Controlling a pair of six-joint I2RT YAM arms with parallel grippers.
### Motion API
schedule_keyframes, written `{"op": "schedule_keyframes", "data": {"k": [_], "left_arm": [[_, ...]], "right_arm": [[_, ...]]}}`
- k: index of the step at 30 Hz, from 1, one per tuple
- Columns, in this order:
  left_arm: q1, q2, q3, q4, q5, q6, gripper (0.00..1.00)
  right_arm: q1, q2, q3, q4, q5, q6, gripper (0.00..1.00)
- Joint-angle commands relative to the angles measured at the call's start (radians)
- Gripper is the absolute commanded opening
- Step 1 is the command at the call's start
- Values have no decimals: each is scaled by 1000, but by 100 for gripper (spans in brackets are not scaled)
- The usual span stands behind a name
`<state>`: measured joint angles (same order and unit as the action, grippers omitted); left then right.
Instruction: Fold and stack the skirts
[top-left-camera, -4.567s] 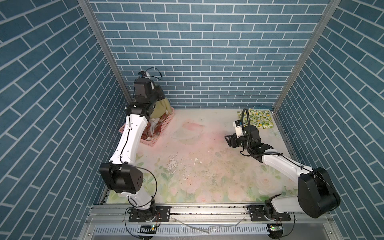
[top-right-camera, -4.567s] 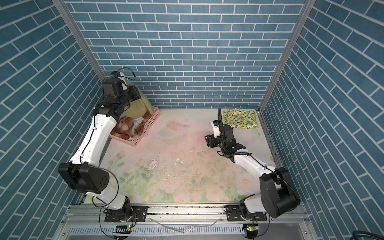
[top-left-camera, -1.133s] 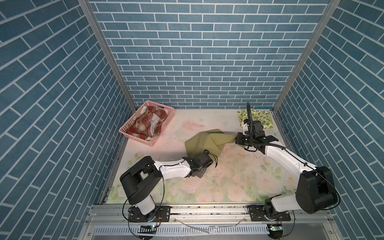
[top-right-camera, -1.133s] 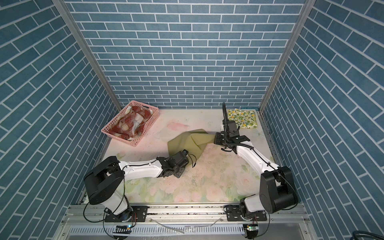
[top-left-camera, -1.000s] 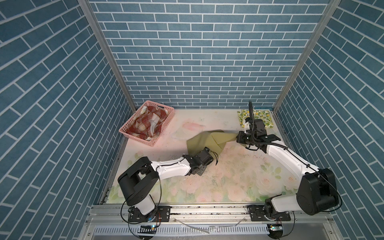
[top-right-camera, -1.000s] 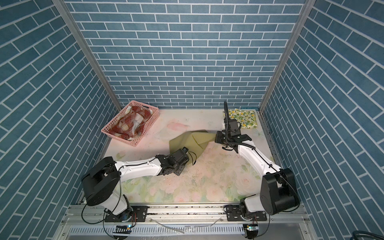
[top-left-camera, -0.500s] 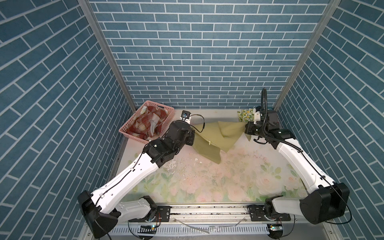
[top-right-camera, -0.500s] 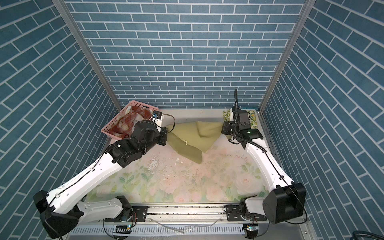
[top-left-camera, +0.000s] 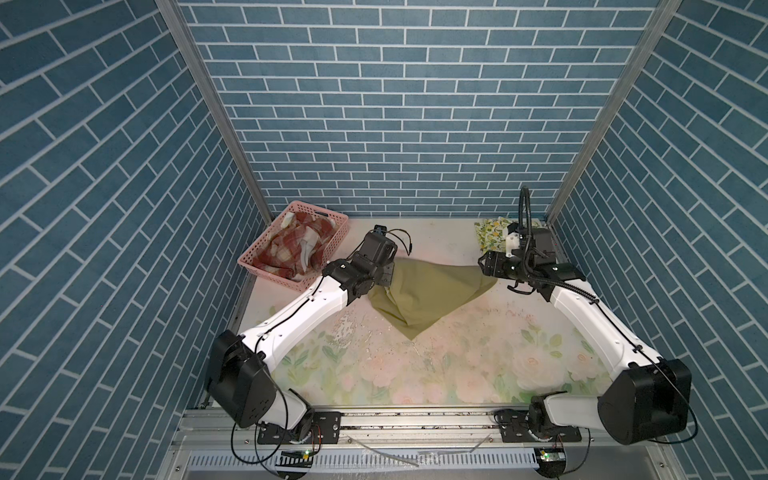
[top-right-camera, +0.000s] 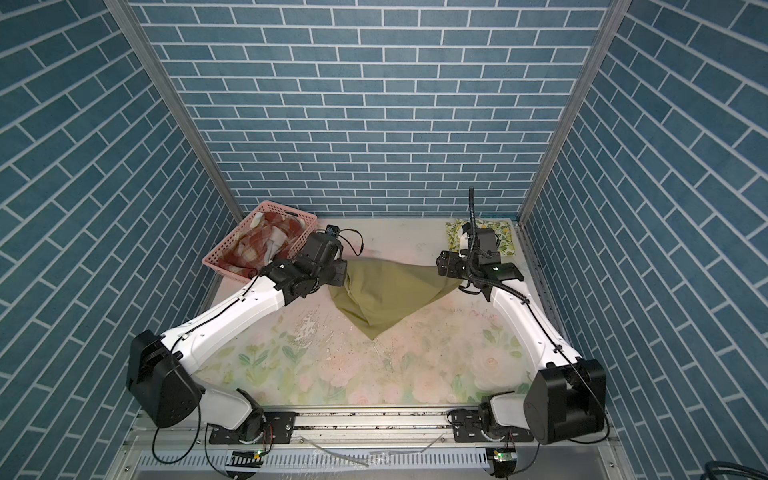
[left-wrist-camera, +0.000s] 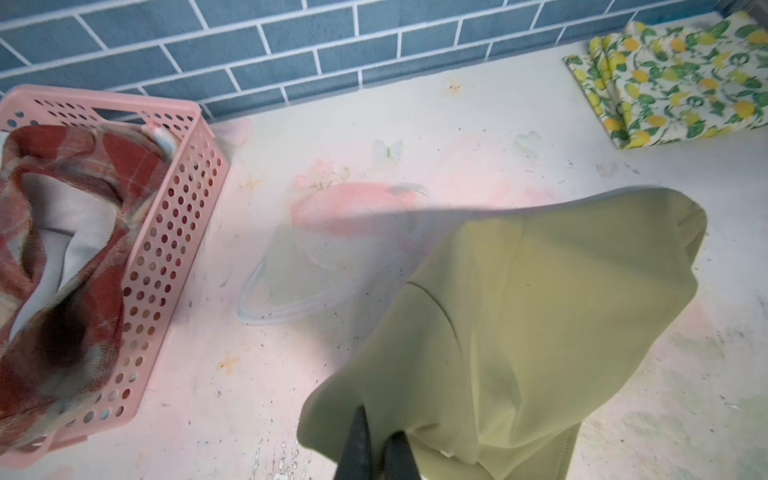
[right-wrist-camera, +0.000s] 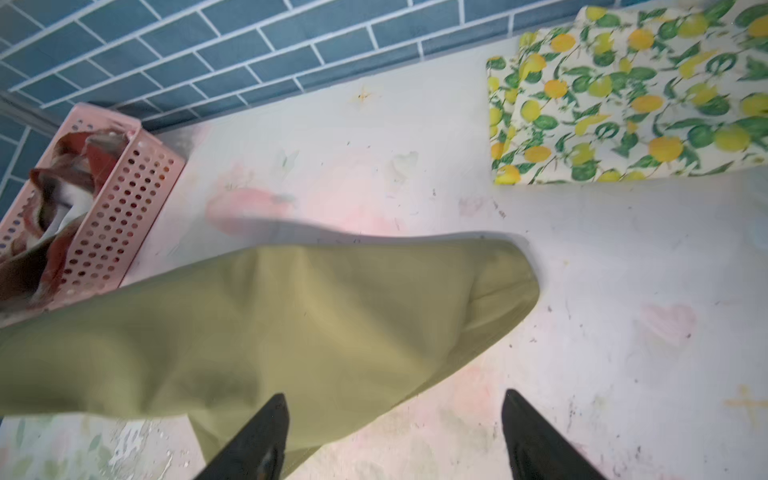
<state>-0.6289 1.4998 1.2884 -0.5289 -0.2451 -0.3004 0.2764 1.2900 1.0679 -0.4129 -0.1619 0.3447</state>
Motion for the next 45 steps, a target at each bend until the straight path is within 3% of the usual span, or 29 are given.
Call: {"op": "schedule_keyframes", "data": {"k": [1,7,9,12,18,25,31,37,39,44,45], "left_arm": [[19,48,43,-26,16,-29,0],[40,86,74,-14,71,-60,0],[40,91,87,-19,76,-64,0],[47,95,108,-29,79,-67,0],[68,104,103,-24,89,-80,0],[90,127,86,-9,102,-97,0],[101,142,71,5,112,-98,0],[101,139,63,10,114,-98,0],[100,139,62,10,117,-99,0],[103,128,61,3,113,-97,0],[102,125,65,0,111,-94,0]], "right_arm": [[87,-69,-144,137,-39,15,78],[290,-137,-454,621,43,-21,75],[369,-119,-510,756,119,-75,72],[445,-38,-537,885,140,-137,68],[545,167,-518,1000,142,-171,58],[654,378,-504,1175,225,-135,61],[675,483,-477,1246,272,-102,65],[676,554,-445,1283,355,-85,61],[676,569,-407,1239,366,-82,50],[677,541,-401,1194,380,-84,0],[676,515,-413,1188,395,-90,0]]}}
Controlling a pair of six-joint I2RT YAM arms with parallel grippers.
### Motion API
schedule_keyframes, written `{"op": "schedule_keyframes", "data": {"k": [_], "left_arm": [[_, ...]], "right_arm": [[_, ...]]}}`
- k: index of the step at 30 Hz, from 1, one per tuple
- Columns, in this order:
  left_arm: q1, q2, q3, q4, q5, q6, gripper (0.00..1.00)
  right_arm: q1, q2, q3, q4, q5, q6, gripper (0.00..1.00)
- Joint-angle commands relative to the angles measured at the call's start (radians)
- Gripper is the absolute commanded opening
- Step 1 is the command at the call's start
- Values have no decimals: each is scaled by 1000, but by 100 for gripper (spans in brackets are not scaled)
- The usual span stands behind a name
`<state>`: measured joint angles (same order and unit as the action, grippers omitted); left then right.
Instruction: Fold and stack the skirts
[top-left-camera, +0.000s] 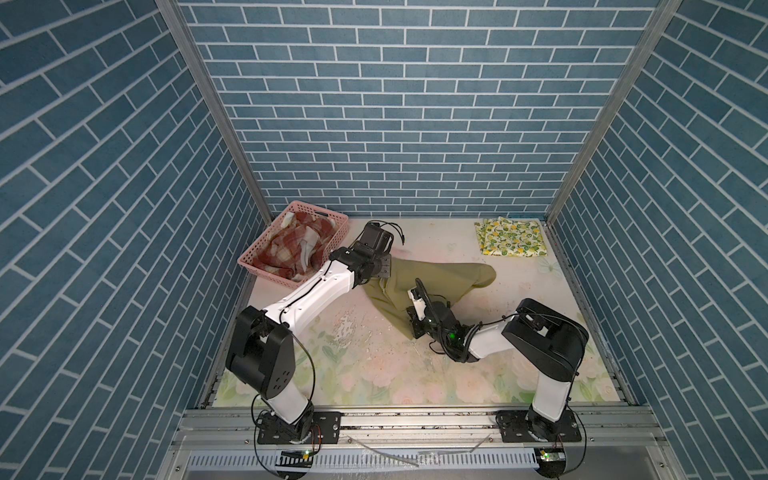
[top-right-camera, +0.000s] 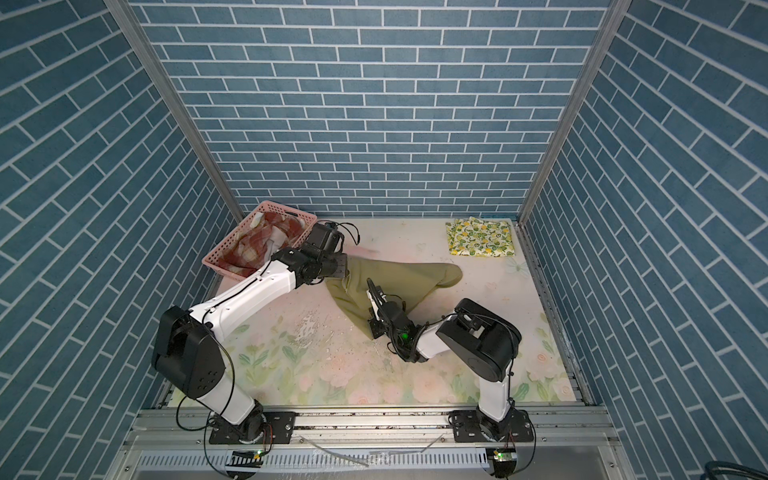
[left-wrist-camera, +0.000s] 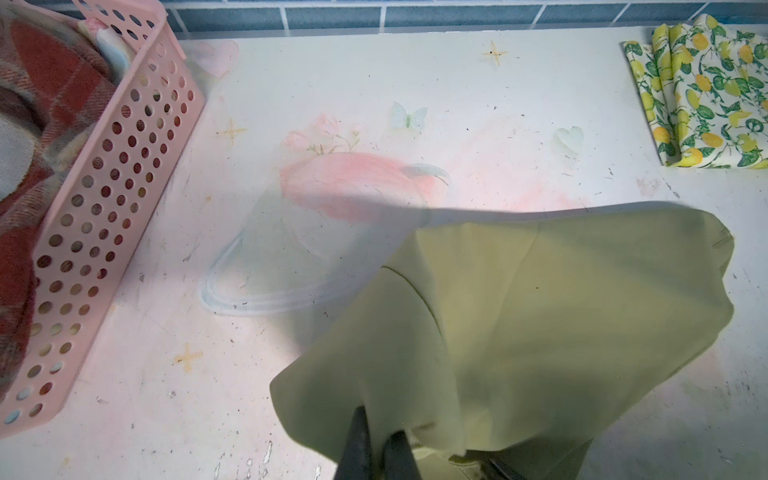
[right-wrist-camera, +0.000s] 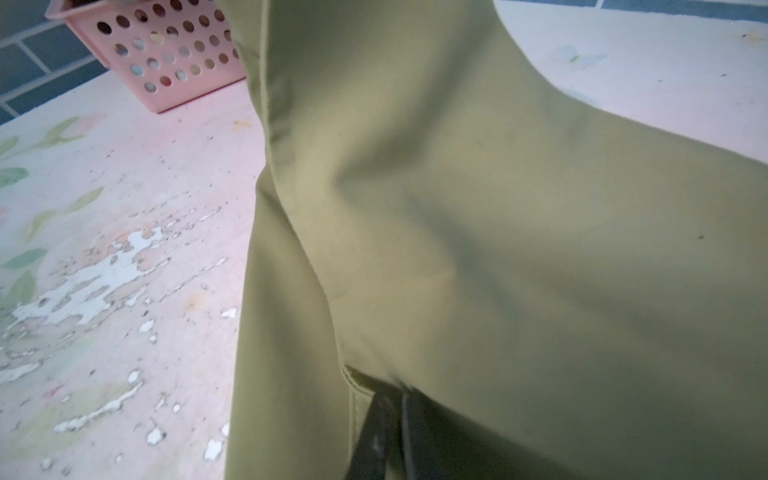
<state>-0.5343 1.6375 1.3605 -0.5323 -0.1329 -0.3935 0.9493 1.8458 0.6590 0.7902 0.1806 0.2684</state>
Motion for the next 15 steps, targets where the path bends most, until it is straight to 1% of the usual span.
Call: {"op": "schedule_keyframes", "data": {"k": [1,4,7,12,15], "left_arm": [[8,-15,-4,0,-3,0,0],[7,-22,15,-13,-2,2,0],[7,-45,36,-34,1,5,0],[6,-146,54,-66,12,19,0],[3,-230,54,-93,25,27,0]], "right_arm": [[3,-72,-13,-27,63,-20,0],[2,-200,-33,-101,92,-53,0],[2,-362,-44,-199,131,-81,0],[0,-659,29,-536,242,-118,0],[0,-813,86,-696,295,-138,0]]}}
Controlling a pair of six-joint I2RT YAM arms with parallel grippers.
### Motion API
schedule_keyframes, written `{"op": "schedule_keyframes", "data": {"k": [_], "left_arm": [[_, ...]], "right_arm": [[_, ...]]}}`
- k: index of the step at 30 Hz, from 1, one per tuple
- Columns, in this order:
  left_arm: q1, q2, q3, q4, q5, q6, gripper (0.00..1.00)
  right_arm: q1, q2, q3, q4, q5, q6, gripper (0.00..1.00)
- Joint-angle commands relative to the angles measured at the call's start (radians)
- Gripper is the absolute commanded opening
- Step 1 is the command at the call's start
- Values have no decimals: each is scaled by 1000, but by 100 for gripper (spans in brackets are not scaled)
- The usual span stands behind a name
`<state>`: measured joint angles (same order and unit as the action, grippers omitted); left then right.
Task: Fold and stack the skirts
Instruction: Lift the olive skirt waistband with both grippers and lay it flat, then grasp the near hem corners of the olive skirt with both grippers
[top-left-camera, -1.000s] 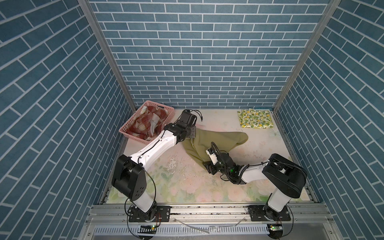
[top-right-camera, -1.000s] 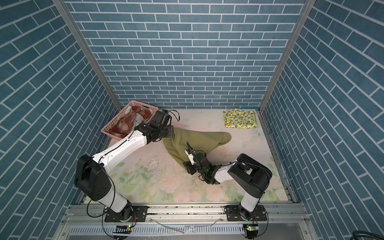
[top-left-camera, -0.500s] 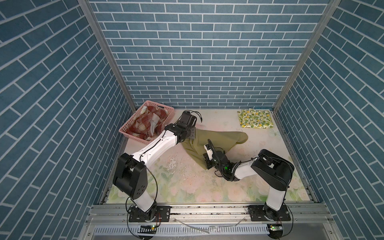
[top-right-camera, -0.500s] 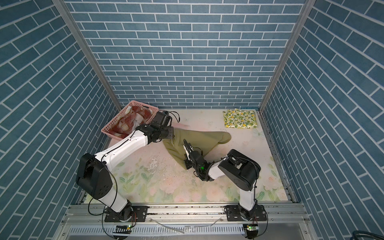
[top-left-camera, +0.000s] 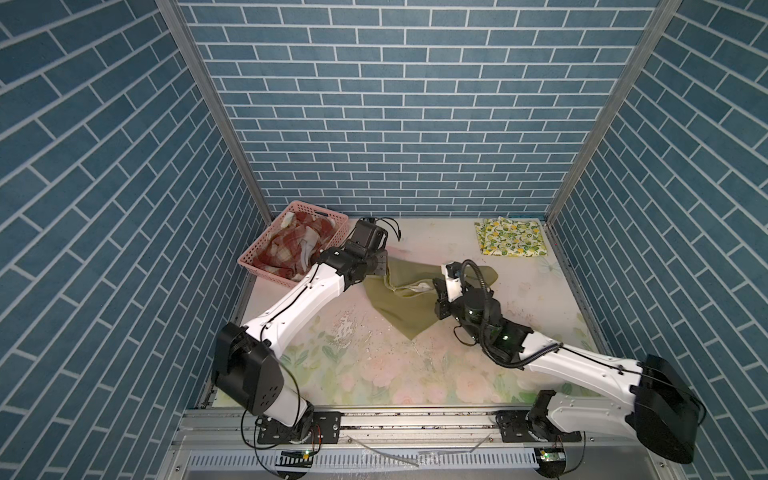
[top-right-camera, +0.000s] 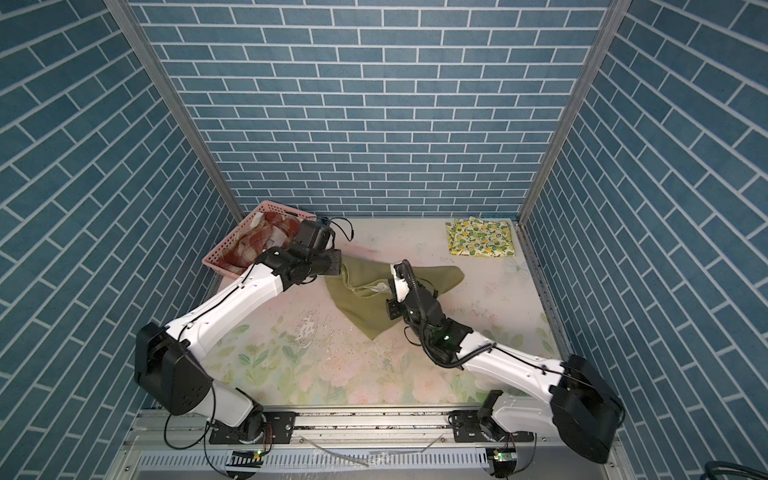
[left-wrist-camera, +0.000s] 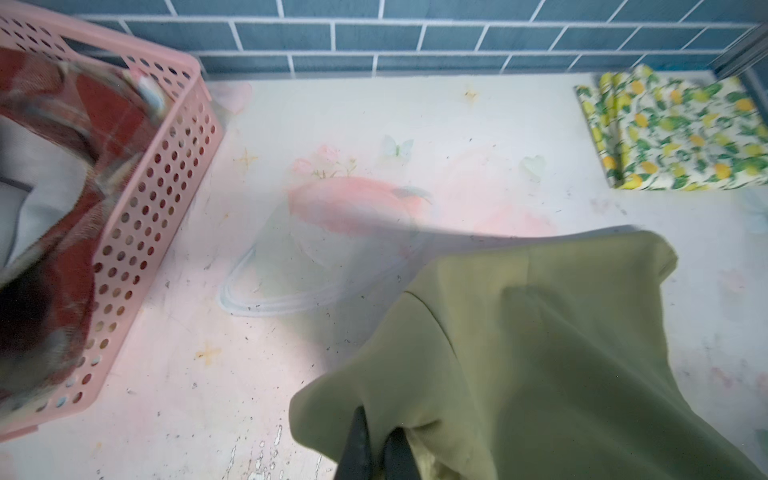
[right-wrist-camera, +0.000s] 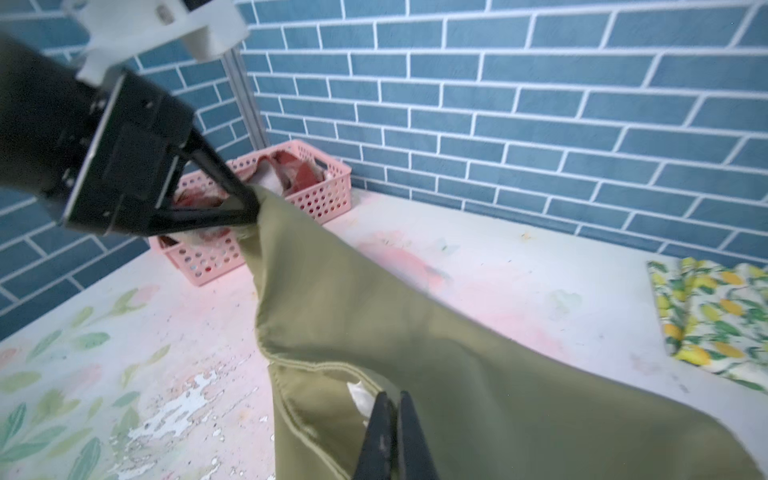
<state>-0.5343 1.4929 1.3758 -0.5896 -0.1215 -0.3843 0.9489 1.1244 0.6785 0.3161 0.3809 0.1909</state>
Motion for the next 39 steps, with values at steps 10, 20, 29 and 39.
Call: {"op": "schedule_keyframes", "data": {"k": [10,20,29,39], "left_arm": [[-163,-297,228,-237,-60,77,0],[-34,-88,413,-214,128,104,0],[190,556,653,-96,274,103,38],[170,622,664,-162,117,80,82]], "right_arm": [[2,-296,458,-666,147,-29,0],[-463,49,838,-839,-365,186,0],[-716,684,1004,-600,-654,254,17],[-753,644,757,-695,-584,266,70]]}}
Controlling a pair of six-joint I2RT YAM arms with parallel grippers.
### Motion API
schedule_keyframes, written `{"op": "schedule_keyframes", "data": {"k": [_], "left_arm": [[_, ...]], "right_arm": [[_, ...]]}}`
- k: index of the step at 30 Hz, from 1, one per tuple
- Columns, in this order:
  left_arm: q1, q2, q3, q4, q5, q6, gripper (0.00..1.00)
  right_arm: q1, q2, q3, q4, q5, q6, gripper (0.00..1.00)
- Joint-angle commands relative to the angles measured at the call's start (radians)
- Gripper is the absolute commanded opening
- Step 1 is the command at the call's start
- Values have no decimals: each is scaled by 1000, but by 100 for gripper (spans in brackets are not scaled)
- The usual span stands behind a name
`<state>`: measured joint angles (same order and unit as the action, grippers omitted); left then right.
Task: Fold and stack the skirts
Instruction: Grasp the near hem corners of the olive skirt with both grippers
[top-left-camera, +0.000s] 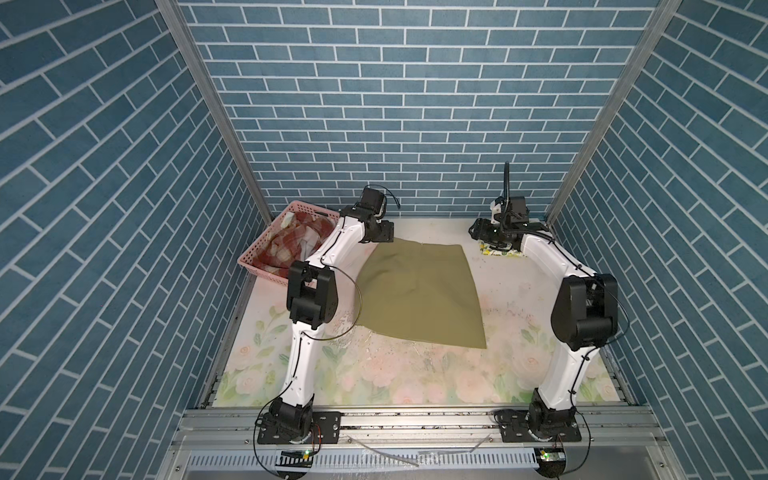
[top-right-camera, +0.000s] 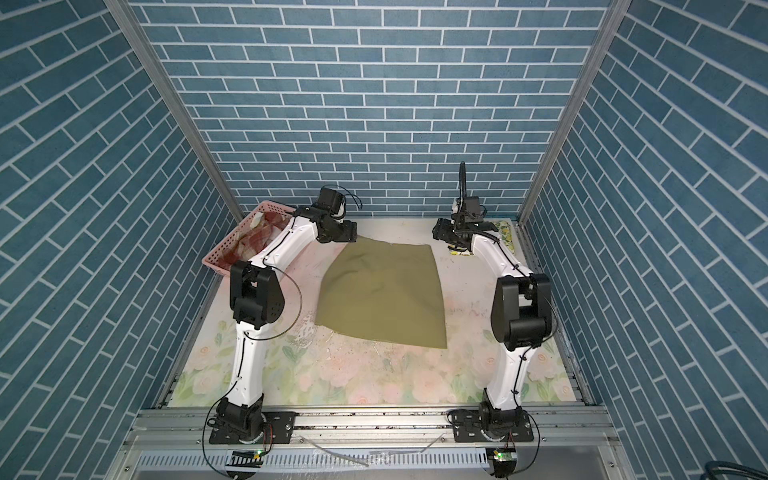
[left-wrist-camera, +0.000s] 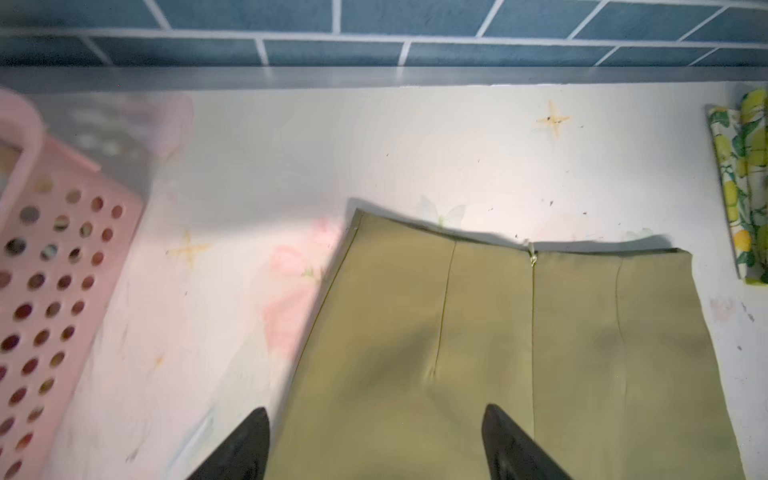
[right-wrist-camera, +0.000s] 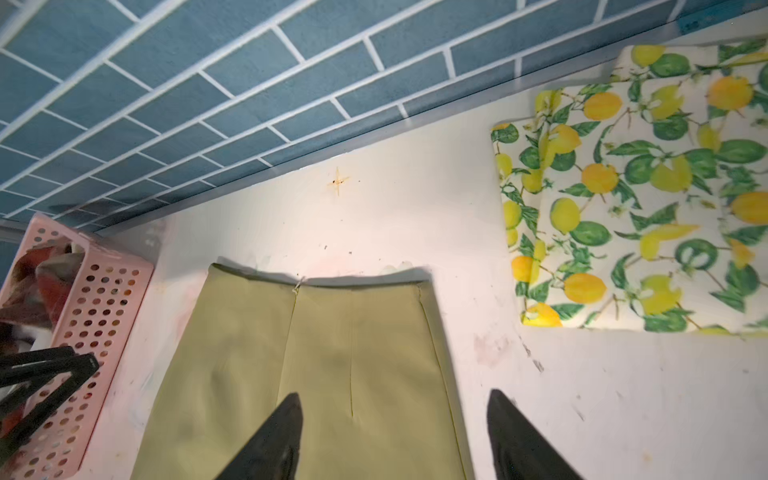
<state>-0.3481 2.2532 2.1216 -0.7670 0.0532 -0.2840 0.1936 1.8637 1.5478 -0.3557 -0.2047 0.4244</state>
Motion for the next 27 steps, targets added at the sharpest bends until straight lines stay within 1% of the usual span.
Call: {"op": "schedule_keyframes", "data": {"k": [1,4,6,8,10,12,14,16,18,19,20,21,22,23,25,27], "left_arm": [[-20,-176,-159,37,-70,-31,82],[-43,-262,-331,53,-140,-53,82],[-64,-307,-438,60,-159,-71,82],[-89,-337,-527,57,-203,-86,82],[-101,-358,-611,58,-209,-103,82],[-108,-387,-697,87,-213,-118,81],[-111,-413,-765,111,-213,-128,82],[-112,-435,-812,127,-210,-137,81],[-113,-454,-839,131,-210,-140,82],[-113,-463,-847,130,-215,-142,82],[-112,-473,-854,131,-217,-141,82],[-112,-481,-857,130,-220,-141,82],[-112,-489,-858,127,-225,-140,82],[-111,-494,-858,123,-226,-139,82],[-109,-504,-853,113,-227,-137,81],[-110,-516,-853,106,-229,-135,82]], "right_arm": [[3,-128,-181,-19,-6,49,70],[3,-211,-374,7,-46,99,72],[3,-261,-479,21,-64,124,72],[10,-301,-561,23,-59,135,71],[15,-319,-632,30,-58,144,70],[22,-312,-684,51,-88,155,66],[47,-299,-715,68,-86,163,64],[79,-283,-736,87,-76,174,63],[106,-259,-745,99,-72,185,59],[122,-245,-749,103,-59,189,55],[133,-235,-752,105,-44,191,47],[143,-224,-755,107,-32,194,32],[145,-215,-756,108,-30,195,12],[144,-214,-756,104,-23,197,0],[125,-250,-752,69,30,189,0],[87,-298,-744,33,52,173,0]]}}
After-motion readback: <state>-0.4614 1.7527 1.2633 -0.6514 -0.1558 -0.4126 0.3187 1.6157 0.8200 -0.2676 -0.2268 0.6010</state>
